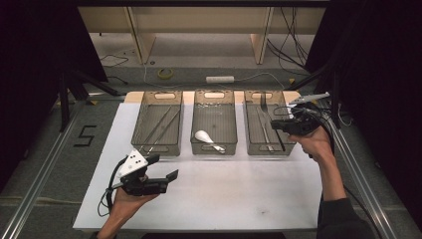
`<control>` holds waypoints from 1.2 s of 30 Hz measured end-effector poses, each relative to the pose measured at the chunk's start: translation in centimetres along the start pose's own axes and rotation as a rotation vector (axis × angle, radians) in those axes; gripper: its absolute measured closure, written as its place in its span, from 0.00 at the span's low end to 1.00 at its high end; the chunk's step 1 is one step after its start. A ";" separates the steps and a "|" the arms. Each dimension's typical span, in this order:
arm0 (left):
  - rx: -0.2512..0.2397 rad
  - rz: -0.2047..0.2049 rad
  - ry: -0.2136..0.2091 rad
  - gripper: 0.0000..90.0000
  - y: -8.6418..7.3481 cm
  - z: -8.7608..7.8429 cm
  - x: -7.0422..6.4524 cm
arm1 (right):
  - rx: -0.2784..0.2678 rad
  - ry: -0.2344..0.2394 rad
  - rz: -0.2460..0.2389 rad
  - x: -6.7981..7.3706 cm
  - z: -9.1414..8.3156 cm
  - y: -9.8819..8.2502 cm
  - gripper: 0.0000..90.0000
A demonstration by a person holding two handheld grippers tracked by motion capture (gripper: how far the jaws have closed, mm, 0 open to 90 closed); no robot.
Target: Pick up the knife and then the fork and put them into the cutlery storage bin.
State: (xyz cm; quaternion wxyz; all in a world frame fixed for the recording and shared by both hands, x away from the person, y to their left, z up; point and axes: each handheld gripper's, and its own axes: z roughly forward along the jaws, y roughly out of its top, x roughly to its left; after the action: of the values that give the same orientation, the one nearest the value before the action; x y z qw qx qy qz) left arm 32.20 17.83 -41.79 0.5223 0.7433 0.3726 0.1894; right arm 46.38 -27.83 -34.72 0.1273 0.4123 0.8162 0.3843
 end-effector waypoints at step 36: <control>-0.004 -0.003 -0.001 0.17 0.0 0.0 0.0 | -0.024 -0.112 0.123 -2.4 5.0 2.3 0.95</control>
State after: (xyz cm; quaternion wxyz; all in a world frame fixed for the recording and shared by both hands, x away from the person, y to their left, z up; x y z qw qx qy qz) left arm 32.17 17.83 -41.79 0.5242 0.7417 0.3731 0.1892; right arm 51.84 -26.24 -36.64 0.1539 0.4808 0.7764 0.3773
